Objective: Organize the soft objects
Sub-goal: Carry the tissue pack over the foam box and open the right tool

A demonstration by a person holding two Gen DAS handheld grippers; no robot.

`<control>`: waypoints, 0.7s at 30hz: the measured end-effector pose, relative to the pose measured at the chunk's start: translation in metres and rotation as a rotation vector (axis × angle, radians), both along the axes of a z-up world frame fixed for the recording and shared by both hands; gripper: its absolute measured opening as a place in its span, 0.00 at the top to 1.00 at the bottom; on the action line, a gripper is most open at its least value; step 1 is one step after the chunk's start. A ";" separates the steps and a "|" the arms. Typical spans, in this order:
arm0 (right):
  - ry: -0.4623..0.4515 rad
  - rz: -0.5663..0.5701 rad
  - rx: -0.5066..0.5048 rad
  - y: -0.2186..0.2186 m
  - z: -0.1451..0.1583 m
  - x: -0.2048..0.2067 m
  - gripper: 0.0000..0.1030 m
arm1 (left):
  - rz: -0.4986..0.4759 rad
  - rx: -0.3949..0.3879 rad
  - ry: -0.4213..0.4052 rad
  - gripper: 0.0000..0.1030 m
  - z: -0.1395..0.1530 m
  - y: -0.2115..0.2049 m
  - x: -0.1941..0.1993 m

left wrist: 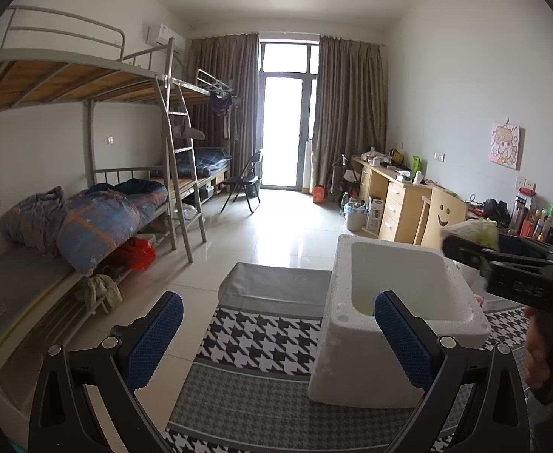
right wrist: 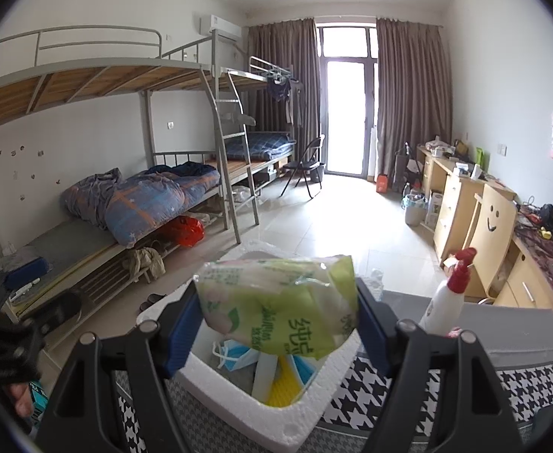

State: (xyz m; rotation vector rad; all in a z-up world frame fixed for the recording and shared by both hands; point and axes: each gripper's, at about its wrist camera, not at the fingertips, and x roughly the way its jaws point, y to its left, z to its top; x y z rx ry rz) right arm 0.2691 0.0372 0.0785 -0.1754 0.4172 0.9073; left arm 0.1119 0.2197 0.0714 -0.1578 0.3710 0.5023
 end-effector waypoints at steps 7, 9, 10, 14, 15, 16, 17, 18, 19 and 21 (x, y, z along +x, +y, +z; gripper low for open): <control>0.051 0.002 -0.024 0.016 -0.014 0.012 0.24 | 0.008 -0.007 -0.005 0.01 -0.004 0.000 -0.013; 0.061 0.002 -0.030 0.020 -0.017 0.014 0.24 | 0.018 -0.010 -0.010 0.01 -0.005 0.001 -0.017; 0.065 0.000 -0.034 0.021 -0.019 0.016 0.24 | 0.022 -0.014 -0.013 0.01 -0.006 0.002 -0.019; 0.091 -0.003 -0.053 0.028 -0.027 0.021 0.22 | 0.029 -0.016 -0.020 0.01 -0.006 0.002 -0.023; 0.102 -0.003 -0.057 0.030 -0.028 0.024 0.22 | 0.026 -0.019 -0.019 0.01 -0.007 0.002 -0.023; 0.115 -0.001 -0.061 0.030 -0.029 0.026 0.21 | 0.022 -0.023 -0.016 0.01 -0.008 0.002 -0.021; 0.126 0.009 -0.061 0.029 -0.029 0.027 0.18 | 0.019 -0.029 -0.010 0.01 -0.009 0.003 -0.020; 0.131 0.015 -0.064 0.028 -0.028 0.027 0.16 | 0.018 -0.030 -0.009 0.01 -0.010 0.002 -0.019; 0.130 0.014 -0.069 0.026 -0.027 0.025 0.14 | 0.017 -0.031 -0.010 0.01 -0.011 0.002 -0.019; 0.107 0.013 -0.058 0.021 -0.025 0.020 0.13 | 0.015 -0.039 -0.012 0.01 -0.012 0.001 -0.019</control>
